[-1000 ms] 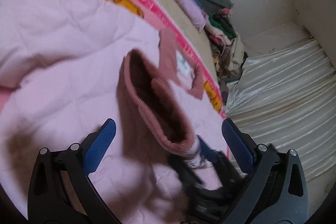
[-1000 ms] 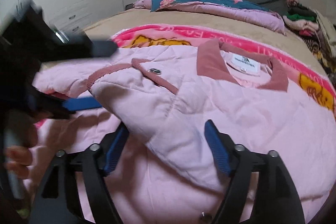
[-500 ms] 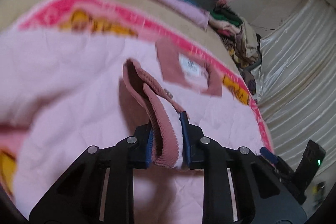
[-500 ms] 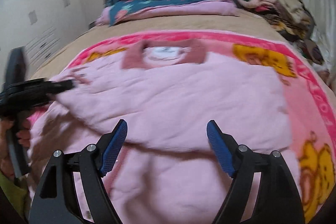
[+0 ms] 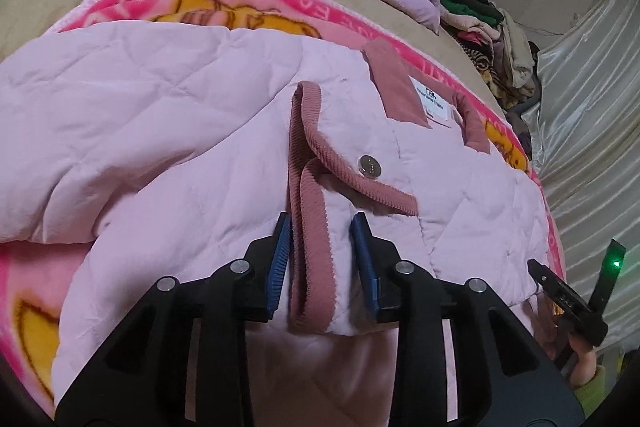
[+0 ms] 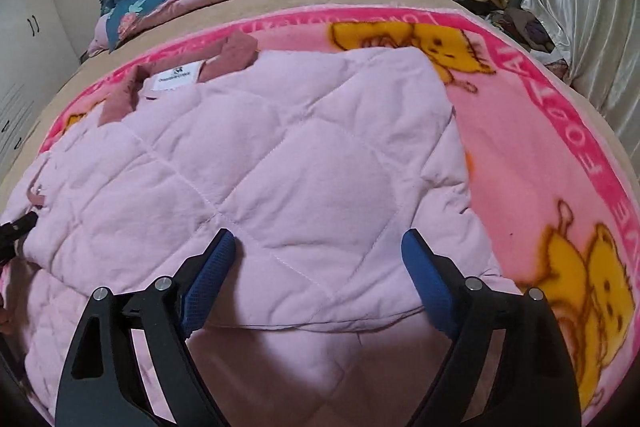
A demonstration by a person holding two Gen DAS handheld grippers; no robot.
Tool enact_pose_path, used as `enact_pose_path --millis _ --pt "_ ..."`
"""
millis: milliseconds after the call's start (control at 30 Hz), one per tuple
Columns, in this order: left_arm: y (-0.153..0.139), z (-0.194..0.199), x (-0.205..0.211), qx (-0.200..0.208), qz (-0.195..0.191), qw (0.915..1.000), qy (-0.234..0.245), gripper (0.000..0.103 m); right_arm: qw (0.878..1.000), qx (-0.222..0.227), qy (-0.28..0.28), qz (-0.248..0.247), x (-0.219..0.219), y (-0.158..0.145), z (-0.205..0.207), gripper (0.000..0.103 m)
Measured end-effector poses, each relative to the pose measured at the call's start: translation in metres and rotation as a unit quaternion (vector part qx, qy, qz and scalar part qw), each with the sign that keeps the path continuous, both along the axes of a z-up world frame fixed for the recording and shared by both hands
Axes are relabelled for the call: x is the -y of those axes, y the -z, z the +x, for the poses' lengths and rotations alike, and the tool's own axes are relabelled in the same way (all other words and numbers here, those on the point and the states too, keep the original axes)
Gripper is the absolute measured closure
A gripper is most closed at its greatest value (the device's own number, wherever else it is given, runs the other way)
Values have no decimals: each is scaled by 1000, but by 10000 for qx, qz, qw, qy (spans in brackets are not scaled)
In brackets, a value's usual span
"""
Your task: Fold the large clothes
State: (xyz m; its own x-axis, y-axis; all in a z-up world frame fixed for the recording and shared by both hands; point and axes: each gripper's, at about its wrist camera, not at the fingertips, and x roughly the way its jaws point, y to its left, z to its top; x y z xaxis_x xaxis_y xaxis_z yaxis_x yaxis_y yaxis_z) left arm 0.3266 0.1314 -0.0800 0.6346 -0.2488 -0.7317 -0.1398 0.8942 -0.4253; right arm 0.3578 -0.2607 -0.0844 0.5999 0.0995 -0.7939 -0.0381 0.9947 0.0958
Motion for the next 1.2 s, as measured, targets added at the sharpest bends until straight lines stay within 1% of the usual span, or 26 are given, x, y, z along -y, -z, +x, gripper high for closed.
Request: enact_pose_path --millis 67,100,133,167,233,267,300,367,400,467,500,633,700,900,967,1133,1200 --pt "-2 -2 2 -9 35 10000 -3 77 10000 10 48 19 0 -3 -2 17" --pt "-4 -5 1 -28 50 10000 -11 74 9999 52 91 94 1 -8 -6 17" --pt "-6 -6 1 -34 57 10000 -15 68 9997 104 95 181 -2 -13 -10 16" --pt "-8 -8 0 -24 67 10000 -33 64 9993 175 71 316 -2 -18 -14 14" --pt "-14 -15 -3 20 81 9999 -74 49 9983 310 -4 503 -6 -29 -25 11" --pt "-19 -19 -5 48 110 9999 -114 46 9978 379 -66 537 -11 -34 -30 9" --pt "-21 -22 -5 62 131 9998 -142 40 9974 437 -142 563 -16 -39 -35 8" --pt "-29 -32 -11 126 188 9994 -246 32 9964 586 -276 539 -28 -48 -44 6" --pt "-33 -36 -14 142 224 9992 -310 25 9958 646 -342 544 -34 -52 -48 6" --pt "-39 -45 -20 195 267 9986 -413 18 9940 771 -490 603 -47 -61 -57 4" --pt "-43 -50 -24 224 263 9982 -494 11 9935 803 -522 619 -51 -63 -60 4" --pt "-52 -64 -39 230 316 9960 -805 9 9900 879 -840 709 -80 -74 -72 4" --pt "-55 -70 -48 227 443 9937 -1006 9 9884 914 -980 714 -94 -78 -76 4" --pt "-62 -83 -77 211 565 9872 -1478 9 9827 968 -1420 698 -134 -89 -84 4" --pt "-65 -89 -88 203 732 9822 -1719 9 9806 998 -1545 672 -147 -92 -86 4" --pt "-68 -102 -115 196 863 9729 -2136 9 9756 1020 -1822 674 -178 -97 -88 4" --pt "-68 -108 -129 175 878 9674 -2369 9 9726 1038 -1969 679 -195 -99 -89 4"
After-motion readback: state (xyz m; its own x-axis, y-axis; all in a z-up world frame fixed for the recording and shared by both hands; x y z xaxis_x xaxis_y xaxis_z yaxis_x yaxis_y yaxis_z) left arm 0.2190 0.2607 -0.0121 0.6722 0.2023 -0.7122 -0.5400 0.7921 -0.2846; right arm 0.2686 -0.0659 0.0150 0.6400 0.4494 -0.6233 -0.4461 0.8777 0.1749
